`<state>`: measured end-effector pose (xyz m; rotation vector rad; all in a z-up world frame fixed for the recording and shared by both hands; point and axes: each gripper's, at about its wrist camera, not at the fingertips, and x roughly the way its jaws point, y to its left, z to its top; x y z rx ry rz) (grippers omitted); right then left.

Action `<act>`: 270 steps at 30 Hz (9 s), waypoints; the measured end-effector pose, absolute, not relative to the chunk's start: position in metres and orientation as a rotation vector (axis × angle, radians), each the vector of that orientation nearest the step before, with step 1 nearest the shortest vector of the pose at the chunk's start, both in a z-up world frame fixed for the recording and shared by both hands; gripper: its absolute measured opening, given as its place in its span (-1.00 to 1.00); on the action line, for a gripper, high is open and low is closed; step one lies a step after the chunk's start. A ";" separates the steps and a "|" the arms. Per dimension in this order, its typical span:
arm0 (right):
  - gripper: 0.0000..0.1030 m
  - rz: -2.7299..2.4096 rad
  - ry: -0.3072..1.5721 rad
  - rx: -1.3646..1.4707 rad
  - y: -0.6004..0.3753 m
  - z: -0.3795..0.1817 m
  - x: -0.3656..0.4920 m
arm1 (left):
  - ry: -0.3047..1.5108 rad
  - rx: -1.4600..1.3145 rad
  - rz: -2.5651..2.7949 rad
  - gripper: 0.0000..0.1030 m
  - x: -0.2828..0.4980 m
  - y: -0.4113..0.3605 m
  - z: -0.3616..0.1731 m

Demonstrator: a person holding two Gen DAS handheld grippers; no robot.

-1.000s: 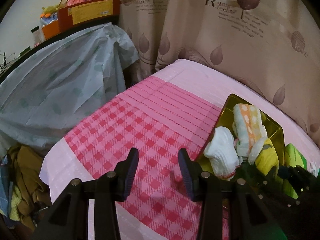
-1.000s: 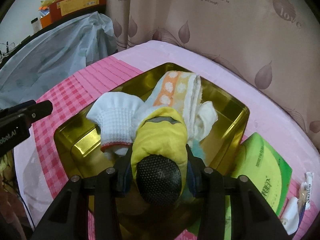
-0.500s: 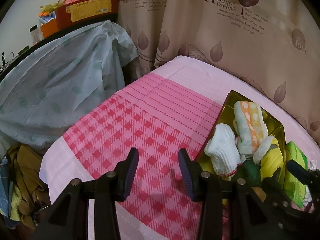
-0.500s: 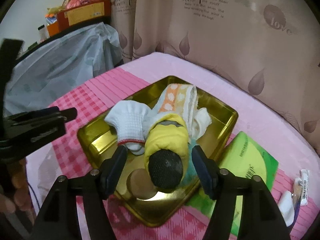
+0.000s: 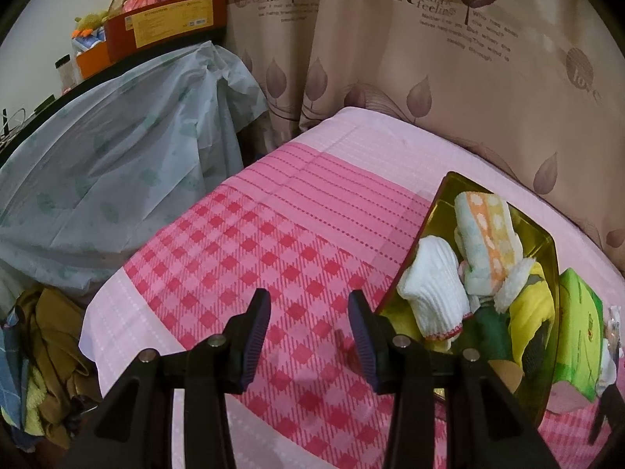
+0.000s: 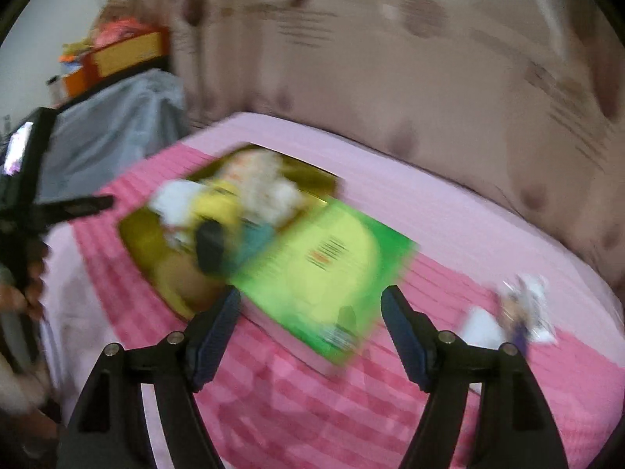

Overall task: Organize soft objects
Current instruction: 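Grasp the black pouch with purple patch using the right gripper, then move the left gripper to the white cloth pad, then grasp the white cloth pad with the left gripper and lift it, then carry the white cloth pad with the left gripper over the gold tin, then open the left gripper to drop the cloth pad into the tin, then carry the black pouch with the right gripper over the tin and lower it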

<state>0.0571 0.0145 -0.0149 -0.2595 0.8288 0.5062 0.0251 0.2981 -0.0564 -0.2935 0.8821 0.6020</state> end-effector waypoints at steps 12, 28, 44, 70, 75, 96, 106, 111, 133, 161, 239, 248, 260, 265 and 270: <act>0.38 0.158 1.008 -0.077 -0.149 -0.073 0.087 | 0.886 -0.257 0.605 -0.19 0.026 0.291 -0.056; -0.23 0.112 1.040 0.005 -0.179 -0.104 0.106 | 0.901 -0.200 0.594 -0.19 0.030 0.283 -0.063; -0.26 -0.014 1.017 -0.036 -0.252 -0.103 0.078 | 0.886 -0.105 0.347 -0.06 0.031 0.209 -0.032; -0.21 -0.050 0.969 -0.010 -0.274 -0.103 0.081 | 1.067 0.252 -0.383 0.18 0.113 -0.099 -0.098; -0.20 -0.041 0.970 0.004 -0.278 -0.103 0.084 | 1.086 0.298 -0.360 0.18 0.134 -0.113 -0.110; -0.15 -0.026 0.970 0.015 -0.281 -0.106 0.086 | 1.073 0.229 -0.303 -0.55 0.152 -0.089 -0.113; -0.15 -0.026 0.969 0.010 -0.280 -0.107 0.086 | 1.044 0.188 -0.275 -0.56 0.128 -0.067 -0.090; -0.15 -0.026 0.969 0.010 -0.280 -0.107 0.086 | 1.017 0.169 -0.266 -0.56 0.116 -0.059 -0.072; -0.15 -0.027 0.969 0.007 -0.280 -0.107 0.086 | 0.927 0.129 -0.092 -0.55 0.087 0.024 -0.007; -0.15 -0.028 0.969 0.007 -0.280 -0.107 0.086 | 0.960 0.068 0.252 -0.55 0.103 0.183 -0.010; -0.33 -0.082 0.974 -0.003 -0.273 -0.105 0.080 | 0.925 -0.085 0.280 -0.15 0.026 0.221 -0.045; -0.35 -0.112 0.951 -0.059 -0.251 -0.091 0.076 | 0.940 -0.089 0.318 -0.13 0.028 0.228 -0.052; -0.35 -0.013 0.911 -0.085 -0.196 -0.044 0.084 | 0.943 -0.098 0.337 -0.05 0.028 0.233 -0.056; -0.35 0.065 0.883 -0.117 -0.156 -0.025 0.089 | 0.941 -0.107 0.354 -0.05 0.027 0.236 -0.056; -0.35 0.172 0.866 -0.131 -0.105 -0.004 0.092 | 0.937 -0.143 0.385 -0.05 0.025 0.245 -0.055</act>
